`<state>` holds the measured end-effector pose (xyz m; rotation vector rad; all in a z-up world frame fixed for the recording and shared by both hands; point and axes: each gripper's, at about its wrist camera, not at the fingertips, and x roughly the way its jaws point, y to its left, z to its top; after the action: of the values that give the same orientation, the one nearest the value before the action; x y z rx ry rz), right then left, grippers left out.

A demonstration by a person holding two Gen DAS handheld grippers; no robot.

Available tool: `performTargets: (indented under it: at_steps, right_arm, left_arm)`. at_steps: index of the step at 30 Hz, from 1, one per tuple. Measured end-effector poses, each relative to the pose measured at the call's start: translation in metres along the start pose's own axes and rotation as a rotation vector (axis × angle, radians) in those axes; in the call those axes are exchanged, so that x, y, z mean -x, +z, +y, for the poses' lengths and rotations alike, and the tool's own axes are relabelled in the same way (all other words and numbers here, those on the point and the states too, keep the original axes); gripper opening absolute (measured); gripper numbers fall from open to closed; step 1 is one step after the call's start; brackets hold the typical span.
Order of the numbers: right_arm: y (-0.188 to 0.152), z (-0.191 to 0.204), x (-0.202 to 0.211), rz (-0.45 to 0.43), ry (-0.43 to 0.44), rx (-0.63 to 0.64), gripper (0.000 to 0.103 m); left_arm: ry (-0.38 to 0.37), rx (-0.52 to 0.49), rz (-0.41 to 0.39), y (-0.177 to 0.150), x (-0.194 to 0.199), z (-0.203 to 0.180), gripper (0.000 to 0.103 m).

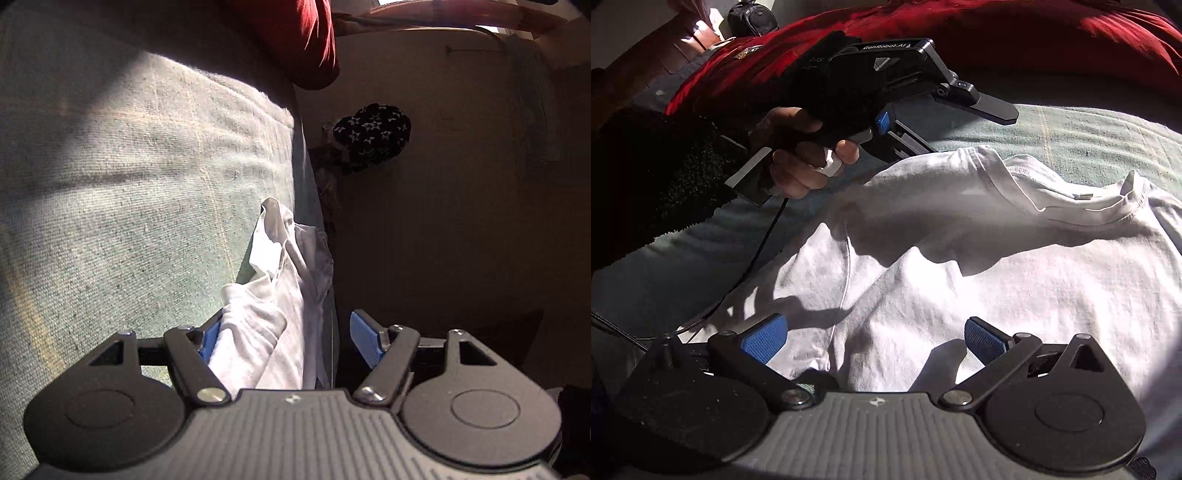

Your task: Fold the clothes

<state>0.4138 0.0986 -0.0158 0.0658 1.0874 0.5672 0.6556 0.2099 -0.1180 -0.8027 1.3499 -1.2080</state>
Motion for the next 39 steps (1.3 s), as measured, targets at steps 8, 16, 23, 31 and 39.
performTargets:
  at_steps: [8, 16, 23, 31, 39]
  right_arm:
    - [-0.007, -0.006, 0.006, -0.009, -0.024, 0.002, 0.103]
    - [-0.014, -0.009, 0.008, -0.003, -0.033, -0.015, 0.103]
    - [-0.01, -0.008, 0.011, -0.015, -0.057, 0.0, 0.103]
    - [0.002, -0.021, 0.027, -0.038, -0.059, 0.009, 0.103]
    - [0.073, -0.087, 0.045, -0.094, -0.258, 0.231, 0.103]
  left_arm:
    - [0.087, -0.032, -0.05, -0.014, 0.029, -0.001, 0.065]
    - [0.193, -0.105, -0.142, -0.019, 0.032, -0.021, 0.019]
    - [0.435, -0.224, -0.228, -0.017, 0.036, -0.049, 0.005]
    - [0.575, -0.195, -0.194, -0.016, 0.031, -0.021, 0.006]
    - [0.561, -0.153, -0.248, -0.025, 0.036, -0.013, 0.009]
